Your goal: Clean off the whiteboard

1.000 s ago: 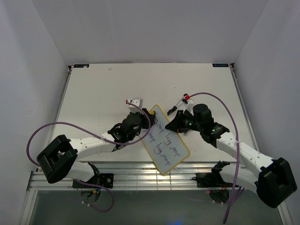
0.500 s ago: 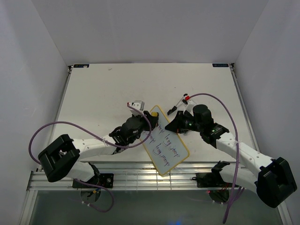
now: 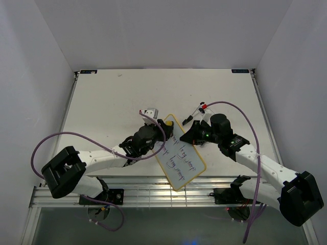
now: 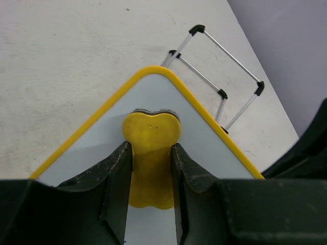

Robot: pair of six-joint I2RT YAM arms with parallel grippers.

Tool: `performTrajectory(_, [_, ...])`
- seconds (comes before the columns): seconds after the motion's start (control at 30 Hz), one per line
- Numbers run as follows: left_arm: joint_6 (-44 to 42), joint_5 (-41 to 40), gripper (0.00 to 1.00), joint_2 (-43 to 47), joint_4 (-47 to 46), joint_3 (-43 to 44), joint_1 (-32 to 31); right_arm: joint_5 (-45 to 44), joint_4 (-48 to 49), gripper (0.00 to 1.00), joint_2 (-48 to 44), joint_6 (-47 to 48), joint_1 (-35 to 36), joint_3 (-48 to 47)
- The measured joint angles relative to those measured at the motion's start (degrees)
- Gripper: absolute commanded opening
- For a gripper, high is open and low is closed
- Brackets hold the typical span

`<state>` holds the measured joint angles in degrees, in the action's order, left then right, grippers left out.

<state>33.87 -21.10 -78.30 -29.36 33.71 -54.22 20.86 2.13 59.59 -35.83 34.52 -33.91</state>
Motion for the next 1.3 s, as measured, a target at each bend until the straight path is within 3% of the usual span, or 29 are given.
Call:
performTrajectory(0.27, [1.31,0.96,0.21,-0.22,2.19,0.09,6.12,0.33,0.7,0.08,0.0,-0.02,0.13,0.0])
performTrajectory(0.5, [2.62,2.82,0.18,-0.26,1.64,-0.46,7.13,0.37,1.03,0.08,0.0,-0.26,0.13,0.0])
performTrajectory(0.73, [2.01,2.75,0.18,0.09,-6.75,-6.67,2.97,0.28,0.68,0.08,0.0,-0.96,0.17,0.07])
performTrajectory(1.0, [-0.96,-0.33,0.19,0.13,-10.32,-7.15,-3.76,0.04,0.63,0.08,0.0,-0.92,0.17,0.07])
performTrajectory(1.3, [-0.83,0.83,0.19,2.58,-12.61,-10.8,1.33,0.52,2.23,0.08,-0.15,-0.94,0.68,0.07])
